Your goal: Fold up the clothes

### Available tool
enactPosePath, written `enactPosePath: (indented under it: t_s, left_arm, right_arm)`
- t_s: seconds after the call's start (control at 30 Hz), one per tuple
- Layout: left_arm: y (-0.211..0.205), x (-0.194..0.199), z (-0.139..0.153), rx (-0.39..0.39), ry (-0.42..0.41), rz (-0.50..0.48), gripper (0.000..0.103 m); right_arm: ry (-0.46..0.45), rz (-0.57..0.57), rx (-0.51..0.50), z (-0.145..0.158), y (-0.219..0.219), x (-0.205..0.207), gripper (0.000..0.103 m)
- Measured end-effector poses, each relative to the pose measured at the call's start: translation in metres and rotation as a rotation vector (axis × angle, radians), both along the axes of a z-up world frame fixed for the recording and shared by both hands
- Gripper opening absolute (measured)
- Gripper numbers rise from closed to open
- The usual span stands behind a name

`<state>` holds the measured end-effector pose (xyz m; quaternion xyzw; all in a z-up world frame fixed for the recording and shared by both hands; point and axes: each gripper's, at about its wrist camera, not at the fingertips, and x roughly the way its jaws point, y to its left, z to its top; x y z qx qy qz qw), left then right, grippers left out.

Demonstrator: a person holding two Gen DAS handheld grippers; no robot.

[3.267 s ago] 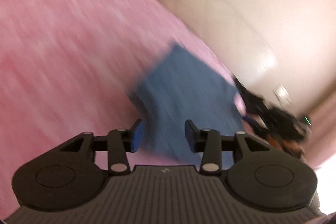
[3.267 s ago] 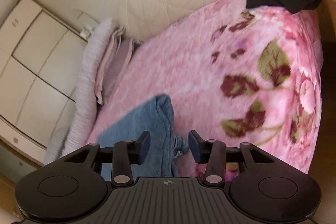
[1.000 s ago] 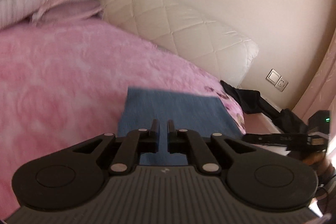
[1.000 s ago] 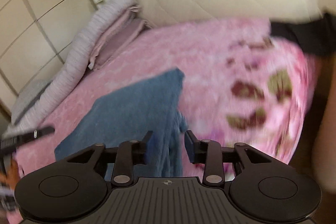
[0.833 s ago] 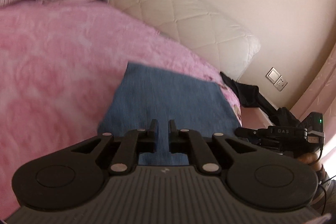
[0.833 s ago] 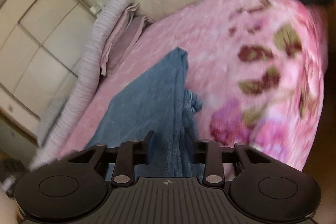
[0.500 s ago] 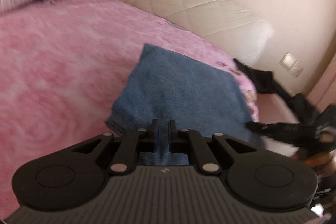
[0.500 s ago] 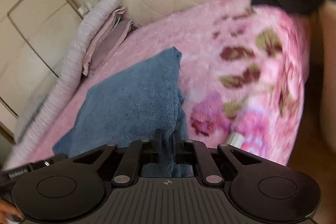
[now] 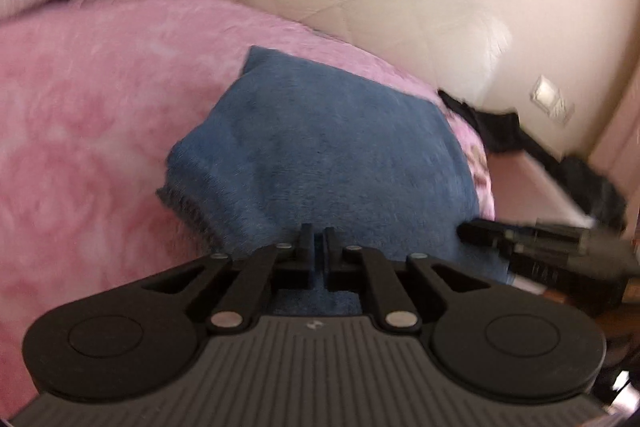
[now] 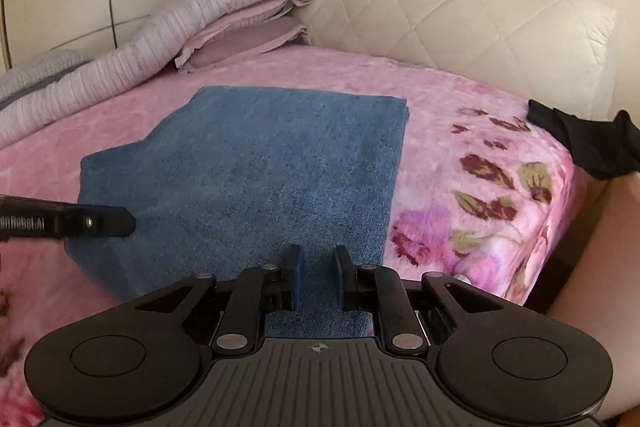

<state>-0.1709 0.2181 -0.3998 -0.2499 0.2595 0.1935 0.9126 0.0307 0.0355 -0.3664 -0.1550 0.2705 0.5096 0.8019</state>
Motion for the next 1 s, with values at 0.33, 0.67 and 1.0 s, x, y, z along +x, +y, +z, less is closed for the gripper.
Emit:
enactPosePath:
  t_s: [0.33, 0.67, 1.0]
  left_arm:
    - [-0.027, -0.021, 0.029, 0.117, 0.079, 0.136, 0.005]
    - [-0.030, -0.008, 0.024, 0.049, 0.197, 0.205, 0.003]
    - [-0.097, -0.047, 0.066, 0.082, 0.241, 0.242, 0.022]
  right_arm:
    - [0.064, -0.076, 0.039, 0.020, -0.033, -0.010, 0.014]
    - [0.162, -0.114, -0.059, 0.013, -0.020, 0.004, 0.015]
    - [0.252, -0.174, -0.124, 0.037, -0.068, -0.039, 0.033]
